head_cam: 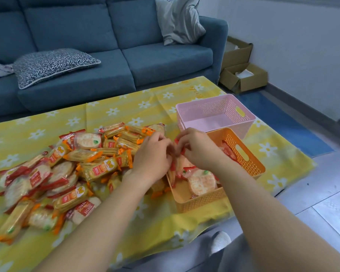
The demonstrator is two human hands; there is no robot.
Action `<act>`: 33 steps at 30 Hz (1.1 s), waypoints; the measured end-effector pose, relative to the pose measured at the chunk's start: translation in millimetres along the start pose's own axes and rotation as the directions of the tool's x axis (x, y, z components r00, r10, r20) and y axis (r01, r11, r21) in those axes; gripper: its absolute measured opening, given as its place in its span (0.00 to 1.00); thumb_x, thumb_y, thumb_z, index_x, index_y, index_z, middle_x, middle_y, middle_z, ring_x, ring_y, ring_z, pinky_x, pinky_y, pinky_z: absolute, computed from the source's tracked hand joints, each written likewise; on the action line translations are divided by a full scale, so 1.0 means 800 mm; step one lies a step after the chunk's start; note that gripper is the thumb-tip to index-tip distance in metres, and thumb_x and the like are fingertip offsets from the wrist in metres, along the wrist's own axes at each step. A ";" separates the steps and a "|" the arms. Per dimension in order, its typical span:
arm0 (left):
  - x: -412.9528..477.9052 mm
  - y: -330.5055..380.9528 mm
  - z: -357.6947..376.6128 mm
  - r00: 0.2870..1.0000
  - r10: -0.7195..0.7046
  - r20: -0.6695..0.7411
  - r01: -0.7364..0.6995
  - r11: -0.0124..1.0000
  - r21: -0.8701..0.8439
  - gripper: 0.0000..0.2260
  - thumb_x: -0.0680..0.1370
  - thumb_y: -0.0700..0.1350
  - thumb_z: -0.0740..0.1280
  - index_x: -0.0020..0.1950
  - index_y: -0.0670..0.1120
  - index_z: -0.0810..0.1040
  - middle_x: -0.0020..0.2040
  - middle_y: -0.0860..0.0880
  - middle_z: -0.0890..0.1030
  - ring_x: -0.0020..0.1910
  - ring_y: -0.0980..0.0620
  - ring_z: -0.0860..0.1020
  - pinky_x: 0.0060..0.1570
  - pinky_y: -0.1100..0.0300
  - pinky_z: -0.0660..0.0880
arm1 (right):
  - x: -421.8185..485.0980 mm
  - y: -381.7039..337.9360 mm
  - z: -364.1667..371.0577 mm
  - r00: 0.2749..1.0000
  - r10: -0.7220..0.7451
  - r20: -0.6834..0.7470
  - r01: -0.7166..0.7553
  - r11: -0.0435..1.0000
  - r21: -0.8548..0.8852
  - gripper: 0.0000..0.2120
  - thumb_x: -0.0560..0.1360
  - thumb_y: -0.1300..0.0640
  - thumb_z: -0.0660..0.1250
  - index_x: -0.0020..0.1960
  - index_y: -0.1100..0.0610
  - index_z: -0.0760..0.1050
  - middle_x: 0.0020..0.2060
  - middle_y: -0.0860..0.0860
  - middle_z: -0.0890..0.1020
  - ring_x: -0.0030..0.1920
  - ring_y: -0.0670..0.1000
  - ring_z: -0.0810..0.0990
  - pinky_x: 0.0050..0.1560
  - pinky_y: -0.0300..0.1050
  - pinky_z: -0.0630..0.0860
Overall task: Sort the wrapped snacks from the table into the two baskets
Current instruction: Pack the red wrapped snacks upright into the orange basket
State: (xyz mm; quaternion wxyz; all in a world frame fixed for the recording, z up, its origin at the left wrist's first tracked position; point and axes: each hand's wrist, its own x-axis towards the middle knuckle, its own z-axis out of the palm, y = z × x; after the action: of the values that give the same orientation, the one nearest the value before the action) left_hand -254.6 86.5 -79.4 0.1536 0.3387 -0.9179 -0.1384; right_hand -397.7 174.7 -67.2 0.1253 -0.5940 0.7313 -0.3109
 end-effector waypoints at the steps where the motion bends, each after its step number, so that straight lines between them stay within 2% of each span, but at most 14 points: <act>1: 0.000 -0.002 0.001 1.000 -0.028 -0.015 0.026 0.993 -0.113 0.10 0.74 0.45 0.66 0.54 0.53 0.78 0.58 0.53 0.74 0.61 0.48 0.71 0.54 0.52 0.72 | 0.001 -0.001 0.007 1.000 -0.013 0.001 0.013 1.000 0.001 0.16 0.69 0.72 0.66 0.37 0.54 0.86 0.48 0.48 0.78 0.45 0.44 0.74 0.46 0.22 0.64; 3: -0.002 -0.003 0.000 0.999 -0.027 0.021 0.031 0.962 -0.273 0.15 0.73 0.50 0.62 0.58 0.53 0.76 0.59 0.51 0.75 0.63 0.47 0.71 0.60 0.54 0.68 | 0.001 -0.002 0.015 1.000 0.004 0.005 -0.004 1.000 0.027 0.15 0.68 0.72 0.67 0.37 0.54 0.84 0.44 0.46 0.77 0.41 0.42 0.73 0.43 0.24 0.64; 5: -0.006 -0.002 0.000 0.991 0.029 0.133 0.005 0.969 -0.247 0.20 0.73 0.53 0.62 0.66 0.54 0.74 0.65 0.50 0.72 0.66 0.47 0.65 0.62 0.58 0.61 | 0.000 -0.003 0.013 0.997 0.069 0.047 -0.072 0.996 0.058 0.15 0.68 0.72 0.67 0.37 0.53 0.83 0.39 0.43 0.77 0.37 0.39 0.74 0.40 0.27 0.67; 7: -0.010 -0.003 0.003 0.985 0.050 0.168 -0.022 0.986 -0.163 0.22 0.75 0.55 0.67 0.69 0.54 0.73 0.68 0.52 0.68 0.67 0.49 0.62 0.63 0.58 0.61 | -0.002 -0.001 0.009 0.981 0.147 0.129 -0.158 0.984 0.084 0.15 0.68 0.71 0.67 0.37 0.50 0.80 0.36 0.42 0.79 0.34 0.42 0.77 0.37 0.37 0.72; 9: -0.011 -0.006 0.006 0.989 0.056 0.139 -0.044 0.995 -0.088 0.21 0.73 0.58 0.70 0.65 0.54 0.76 0.68 0.54 0.67 0.65 0.49 0.63 0.64 0.55 0.65 | -0.003 0.004 0.004 0.966 0.211 0.152 -0.231 0.963 0.137 0.15 0.69 0.70 0.67 0.38 0.49 0.77 0.39 0.43 0.79 0.36 0.45 0.78 0.37 0.39 0.73; 11: -0.014 -0.003 0.007 0.989 0.071 0.133 -0.071 0.997 -0.005 0.16 0.73 0.57 0.70 0.59 0.55 0.79 0.68 0.54 0.67 0.64 0.49 0.63 0.64 0.54 0.66 | -0.004 0.015 -0.002 0.955 0.292 0.050 -0.296 0.939 0.173 0.14 0.70 0.69 0.67 0.41 0.50 0.76 0.41 0.44 0.80 0.39 0.47 0.78 0.37 0.40 0.74; 13: -0.016 0.001 0.007 0.990 0.073 0.124 -0.078 0.996 0.037 0.12 0.74 0.55 0.69 0.55 0.56 0.81 0.69 0.54 0.67 0.65 0.48 0.63 0.63 0.55 0.66 | -0.005 0.029 -0.006 0.937 0.346 -0.055 -0.344 0.938 0.051 0.10 0.71 0.65 0.68 0.43 0.50 0.76 0.43 0.47 0.82 0.42 0.51 0.80 0.41 0.44 0.77; 16: -0.019 0.008 0.003 0.997 0.051 0.061 -0.056 0.995 0.087 0.09 0.75 0.56 0.66 0.50 0.57 0.83 0.68 0.56 0.70 0.64 0.48 0.64 0.63 0.54 0.67 | -0.010 0.042 0.008 0.912 0.393 0.115 -0.356 0.900 -0.252 0.09 0.71 0.59 0.69 0.51 0.54 0.79 0.47 0.52 0.84 0.47 0.56 0.81 0.47 0.49 0.80; 18: -0.018 0.013 0.000 0.999 0.016 0.035 -0.020 0.994 0.107 0.12 0.76 0.60 0.63 0.45 0.56 0.84 0.67 0.57 0.72 0.64 0.49 0.65 0.62 0.52 0.68 | -0.014 0.041 0.024 0.878 0.426 0.220 -0.327 0.867 -0.375 0.14 0.70 0.54 0.70 0.54 0.54 0.76 0.49 0.54 0.83 0.50 0.58 0.81 0.48 0.51 0.79; 22: -0.015 0.024 -0.001 0.999 -0.029 0.043 0.019 0.976 0.218 0.20 0.74 0.70 0.61 0.38 0.55 0.78 0.64 0.56 0.72 0.64 0.48 0.66 0.62 0.51 0.67 | -0.011 0.037 0.027 0.881 0.443 0.165 -0.317 0.812 -0.490 0.20 0.70 0.42 0.71 0.55 0.54 0.74 0.52 0.53 0.81 0.55 0.59 0.78 0.57 0.55 0.75; 26: -0.014 0.021 0.000 0.995 -0.096 0.021 0.091 0.981 0.171 0.10 0.73 0.61 0.68 0.40 0.55 0.78 0.62 0.55 0.73 0.62 0.46 0.67 0.58 0.52 0.70 | -0.008 0.038 0.003 0.864 0.459 0.206 -0.376 0.861 -0.342 0.08 0.71 0.53 0.70 0.48 0.55 0.81 0.44 0.52 0.85 0.45 0.55 0.82 0.45 0.48 0.80; 29: -0.013 0.015 0.002 0.991 -0.136 -0.001 0.135 0.984 0.118 0.08 0.73 0.59 0.68 0.41 0.56 0.78 0.61 0.54 0.74 0.62 0.45 0.68 0.55 0.53 0.72 | -0.012 0.039 -0.013 0.879 0.409 0.245 -0.363 0.907 -0.213 0.04 0.70 0.58 0.74 0.44 0.53 0.80 0.38 0.47 0.80 0.41 0.50 0.79 0.34 0.40 0.70; 31: -0.013 0.012 0.003 0.987 -0.158 -0.004 0.158 0.984 0.083 0.08 0.74 0.59 0.68 0.41 0.55 0.77 0.58 0.55 0.74 0.61 0.46 0.68 0.54 0.54 0.71 | -0.014 0.038 -0.023 0.895 0.410 0.177 -0.394 0.911 -0.120 0.05 0.69 0.58 0.74 0.41 0.51 0.78 0.37 0.46 0.80 0.39 0.49 0.78 0.33 0.41 0.70; 33: -0.015 0.008 0.005 0.985 -0.175 -0.006 0.175 0.983 0.059 0.09 0.74 0.59 0.68 0.42 0.55 0.77 0.56 0.54 0.74 0.60 0.46 0.68 0.54 0.55 0.70 | -0.016 0.036 -0.035 0.900 0.436 0.008 -0.436 0.900 0.003 0.05 0.71 0.55 0.73 0.41 0.54 0.77 0.36 0.48 0.80 0.38 0.50 0.78 0.35 0.44 0.73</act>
State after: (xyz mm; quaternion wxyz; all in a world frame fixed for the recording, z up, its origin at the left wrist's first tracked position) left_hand -251.4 99.5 -83.2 0.1311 0.4225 -0.8882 -0.1238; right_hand -432.4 198.5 -64.9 0.1957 -0.4161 0.8445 -0.2745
